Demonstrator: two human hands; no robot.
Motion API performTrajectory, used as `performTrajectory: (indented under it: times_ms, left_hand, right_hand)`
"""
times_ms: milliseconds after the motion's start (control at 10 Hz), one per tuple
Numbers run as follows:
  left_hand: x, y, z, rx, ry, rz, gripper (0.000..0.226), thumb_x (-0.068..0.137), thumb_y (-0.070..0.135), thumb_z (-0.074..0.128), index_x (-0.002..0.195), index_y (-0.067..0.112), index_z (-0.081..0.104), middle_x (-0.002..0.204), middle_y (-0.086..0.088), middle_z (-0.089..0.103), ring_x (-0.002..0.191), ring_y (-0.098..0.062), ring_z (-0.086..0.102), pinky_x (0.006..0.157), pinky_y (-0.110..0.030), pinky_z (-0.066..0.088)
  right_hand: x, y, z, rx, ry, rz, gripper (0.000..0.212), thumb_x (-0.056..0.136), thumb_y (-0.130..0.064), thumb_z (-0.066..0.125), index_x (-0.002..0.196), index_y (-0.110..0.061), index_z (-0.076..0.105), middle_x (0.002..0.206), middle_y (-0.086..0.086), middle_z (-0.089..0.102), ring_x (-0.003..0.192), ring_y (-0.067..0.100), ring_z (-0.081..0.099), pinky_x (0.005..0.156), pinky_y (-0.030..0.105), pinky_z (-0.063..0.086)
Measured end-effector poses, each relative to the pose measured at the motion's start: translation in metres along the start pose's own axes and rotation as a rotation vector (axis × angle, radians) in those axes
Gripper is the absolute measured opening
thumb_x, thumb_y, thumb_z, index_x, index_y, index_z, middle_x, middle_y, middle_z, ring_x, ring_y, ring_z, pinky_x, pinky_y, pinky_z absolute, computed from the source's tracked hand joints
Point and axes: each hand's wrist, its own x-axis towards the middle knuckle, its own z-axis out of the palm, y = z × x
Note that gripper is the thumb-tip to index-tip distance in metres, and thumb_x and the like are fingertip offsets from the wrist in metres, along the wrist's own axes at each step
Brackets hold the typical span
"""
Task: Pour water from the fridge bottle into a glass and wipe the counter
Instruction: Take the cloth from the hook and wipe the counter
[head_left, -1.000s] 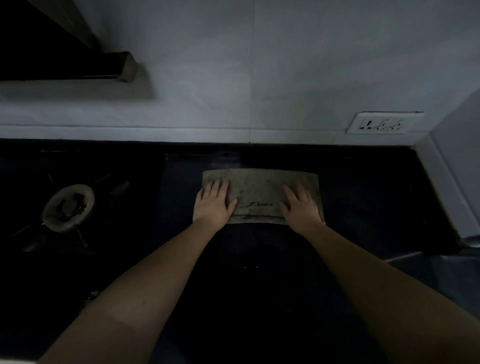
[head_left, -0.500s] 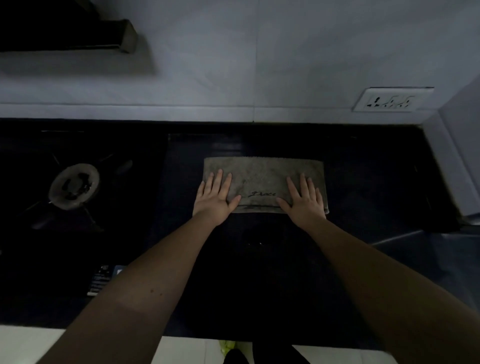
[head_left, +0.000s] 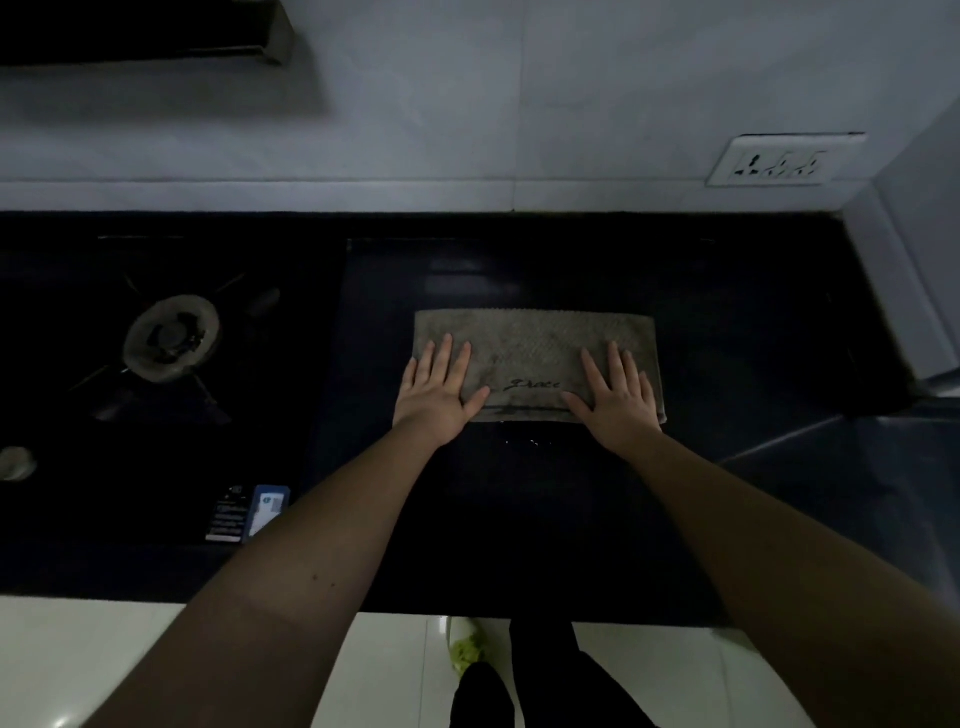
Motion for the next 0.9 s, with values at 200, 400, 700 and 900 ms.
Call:
performTrajectory:
  times_ms: [200,400,700,900]
  left_hand:
    - [-0.018,-0.002,0.009,-0.007,0.001,0.009,0.074,0.095,0.068,0.009,0.15,0.031,-0.023,0.157,0.003,-0.033,0.145,-0.016,-0.028,0.119,-0.038,-0.016]
    - [-0.035,-0.002,0.014,-0.005,-0.001,0.015,0.074,0.096,0.068,0.009,0.15,0.031,-0.023,0.158,0.002,-0.032,0.146,-0.017,-0.028,0.117,-0.037,-0.017]
    - [-0.052,-0.001,0.022,-0.005,-0.002,0.027,0.074,0.096,0.067,0.009,0.151,0.03,-0.022,0.158,0.001,-0.032,0.146,-0.018,-0.027,0.118,-0.038,-0.016]
    - [-0.064,-0.001,0.027,-0.01,-0.006,0.036,0.073,0.096,0.066,0.009,0.152,0.029,-0.022,0.157,0.001,-0.033,0.146,-0.018,-0.028,0.12,-0.04,-0.014]
  right_hand:
    - [-0.017,-0.002,0.008,-0.002,-0.001,0.004,0.075,0.093,-0.069,0.02,0.153,-0.036,-0.012,0.16,0.003,-0.024,0.148,0.022,-0.019,0.12,0.041,-0.007]
    - [-0.035,-0.004,0.015,-0.005,-0.002,0.01,0.074,0.094,-0.068,0.022,0.153,-0.036,-0.011,0.16,0.003,-0.023,0.148,0.022,-0.018,0.121,0.041,-0.006]
    - [-0.055,-0.004,0.024,0.008,-0.007,0.02,0.074,0.094,-0.069,0.022,0.153,-0.038,-0.011,0.16,0.002,-0.022,0.148,0.021,-0.018,0.121,0.041,-0.006]
    - [-0.068,-0.004,0.03,0.017,0.002,0.025,0.074,0.094,-0.068,0.023,0.153,-0.039,-0.01,0.161,0.002,-0.022,0.148,0.021,-0.018,0.12,0.04,-0.006]
